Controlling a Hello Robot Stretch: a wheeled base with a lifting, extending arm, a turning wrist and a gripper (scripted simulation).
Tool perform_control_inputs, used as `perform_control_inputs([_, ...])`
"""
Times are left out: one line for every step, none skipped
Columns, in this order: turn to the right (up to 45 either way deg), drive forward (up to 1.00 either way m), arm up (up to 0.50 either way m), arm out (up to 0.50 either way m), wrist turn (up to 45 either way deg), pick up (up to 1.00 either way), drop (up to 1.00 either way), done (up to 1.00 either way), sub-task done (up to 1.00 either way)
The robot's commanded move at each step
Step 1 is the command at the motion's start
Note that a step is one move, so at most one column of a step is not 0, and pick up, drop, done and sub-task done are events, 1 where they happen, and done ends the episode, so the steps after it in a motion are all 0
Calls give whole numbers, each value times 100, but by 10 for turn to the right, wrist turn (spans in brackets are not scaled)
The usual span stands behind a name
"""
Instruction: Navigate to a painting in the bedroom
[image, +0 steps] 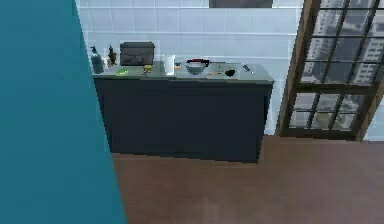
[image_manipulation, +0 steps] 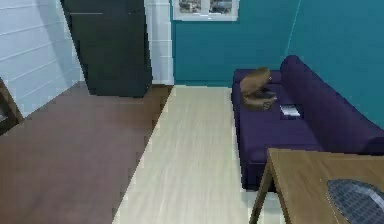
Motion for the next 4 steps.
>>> perform_control_inputs([0,75,0,0,0,0,0,0,0])
perform_control_inputs([-330,0,0,0,0,0,0,0,0])
perform_control_inputs([0,40,0,0,0,0,0,0,0])
perform_control_inputs([-420,0,0,0,0,0,0,0,0])
